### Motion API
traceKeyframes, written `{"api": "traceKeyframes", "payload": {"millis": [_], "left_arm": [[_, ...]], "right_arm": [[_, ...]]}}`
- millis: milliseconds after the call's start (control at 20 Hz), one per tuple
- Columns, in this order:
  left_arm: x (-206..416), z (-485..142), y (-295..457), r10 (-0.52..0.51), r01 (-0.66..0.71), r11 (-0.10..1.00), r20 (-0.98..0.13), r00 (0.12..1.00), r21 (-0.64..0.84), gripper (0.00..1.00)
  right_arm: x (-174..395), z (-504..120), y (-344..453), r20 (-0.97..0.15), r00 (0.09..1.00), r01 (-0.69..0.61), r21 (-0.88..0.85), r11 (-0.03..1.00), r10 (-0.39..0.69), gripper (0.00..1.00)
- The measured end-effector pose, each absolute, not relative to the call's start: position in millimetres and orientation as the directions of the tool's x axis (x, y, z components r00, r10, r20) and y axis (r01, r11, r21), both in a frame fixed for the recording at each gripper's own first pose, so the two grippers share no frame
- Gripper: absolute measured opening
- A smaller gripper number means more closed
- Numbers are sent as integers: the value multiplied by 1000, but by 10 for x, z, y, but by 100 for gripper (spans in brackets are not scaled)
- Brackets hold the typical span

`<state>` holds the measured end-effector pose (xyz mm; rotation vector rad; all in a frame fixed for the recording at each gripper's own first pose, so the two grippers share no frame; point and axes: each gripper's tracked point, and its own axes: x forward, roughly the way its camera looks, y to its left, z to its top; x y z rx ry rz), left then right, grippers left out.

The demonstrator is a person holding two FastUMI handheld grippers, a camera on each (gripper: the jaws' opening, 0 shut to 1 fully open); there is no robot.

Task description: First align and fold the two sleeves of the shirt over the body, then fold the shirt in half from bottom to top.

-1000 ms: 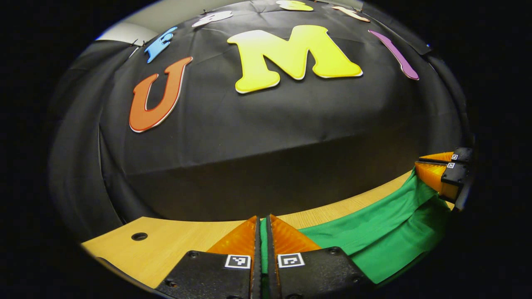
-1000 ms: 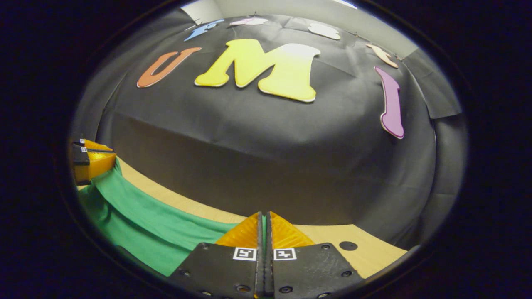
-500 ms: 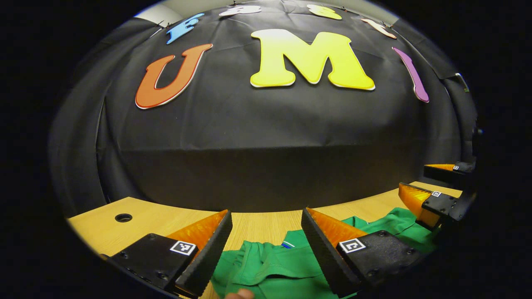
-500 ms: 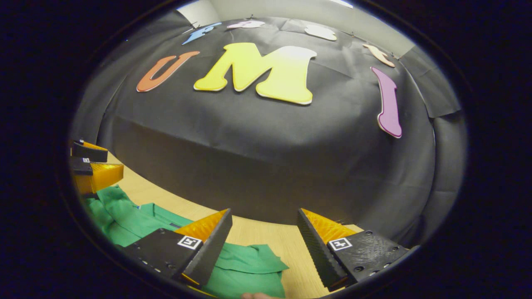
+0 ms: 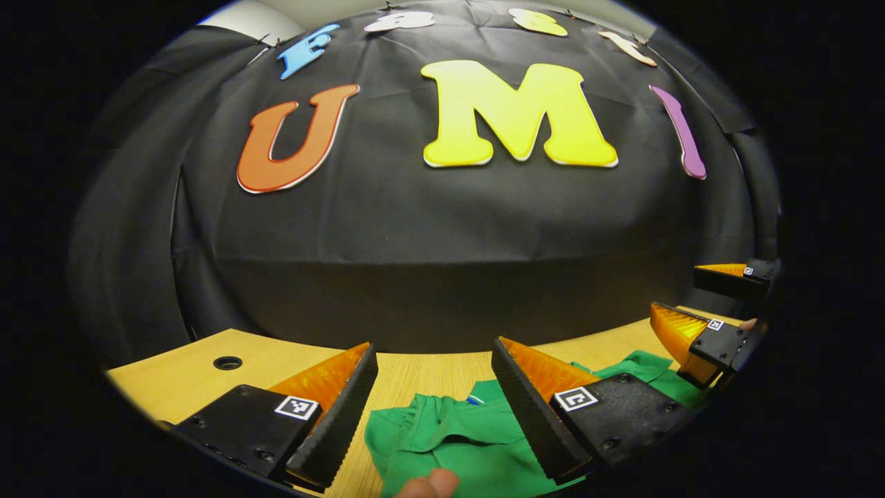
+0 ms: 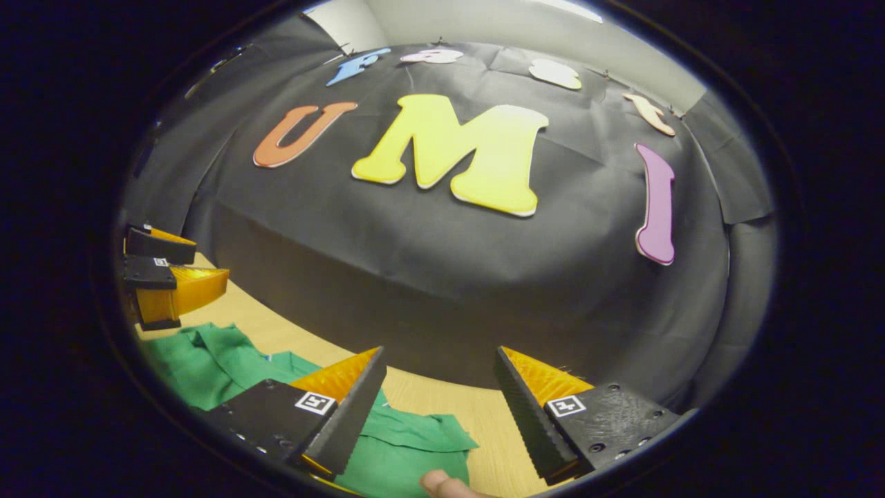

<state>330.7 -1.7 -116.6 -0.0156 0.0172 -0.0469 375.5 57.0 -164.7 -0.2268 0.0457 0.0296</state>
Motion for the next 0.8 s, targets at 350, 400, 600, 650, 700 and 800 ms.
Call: {"api": "traceKeyframes", "payload": {"millis": [350,400,600,650,700,800], "left_arm": [[2297,-267,-35,-110,117,980,52,993,-159,100],[2121,-229,-16,-102,104,985,22,995,-136,100],[1532,121,181,-11,12,999,31,999,-42,100],[1383,239,168,-2,4,1000,47,999,-31,100],[1204,322,217,27,-25,999,65,998,-29,82],[840,544,148,34,-29,999,116,993,-44,100]], "right_arm": [[2892,-349,324,35,999,-9,-115,993,13,95],[2743,-174,262,63,998,-1,-114,993,9,96],[2042,320,46,112,994,17,-75,997,-8,94],[1852,414,4,112,994,12,-52,999,-6,94],[1642,504,-21,113,994,2,-28,1000,2,92],[1221,617,-106,117,993,-6,15,1000,4,94]]}}
